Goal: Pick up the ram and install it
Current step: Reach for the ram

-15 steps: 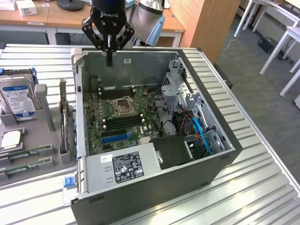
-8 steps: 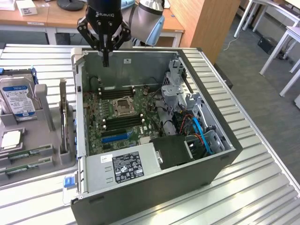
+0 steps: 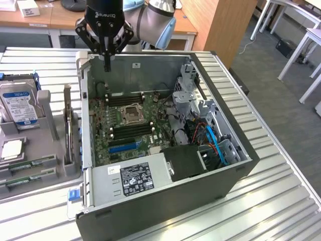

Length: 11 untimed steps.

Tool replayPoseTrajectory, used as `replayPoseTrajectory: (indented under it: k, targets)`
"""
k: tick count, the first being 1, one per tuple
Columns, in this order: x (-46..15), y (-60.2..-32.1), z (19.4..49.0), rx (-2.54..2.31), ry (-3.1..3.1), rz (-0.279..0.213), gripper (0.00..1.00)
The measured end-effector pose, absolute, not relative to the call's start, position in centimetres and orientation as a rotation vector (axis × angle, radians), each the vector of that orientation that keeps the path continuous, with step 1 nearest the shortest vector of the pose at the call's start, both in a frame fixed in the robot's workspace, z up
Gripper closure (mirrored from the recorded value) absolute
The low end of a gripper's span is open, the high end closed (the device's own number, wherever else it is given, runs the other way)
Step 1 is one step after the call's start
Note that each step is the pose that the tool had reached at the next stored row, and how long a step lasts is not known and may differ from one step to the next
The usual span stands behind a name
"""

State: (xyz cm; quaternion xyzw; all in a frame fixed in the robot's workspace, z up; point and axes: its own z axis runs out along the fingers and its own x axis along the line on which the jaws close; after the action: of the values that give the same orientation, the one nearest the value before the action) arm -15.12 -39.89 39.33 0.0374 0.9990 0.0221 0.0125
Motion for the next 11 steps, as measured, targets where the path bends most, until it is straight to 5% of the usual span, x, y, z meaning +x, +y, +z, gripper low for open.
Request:
replayPoseTrajectory:
  k: [11]
  targets:
    - [-17.5, -39.9, 39.3, 0.117, 3.114, 0.069, 0.89]
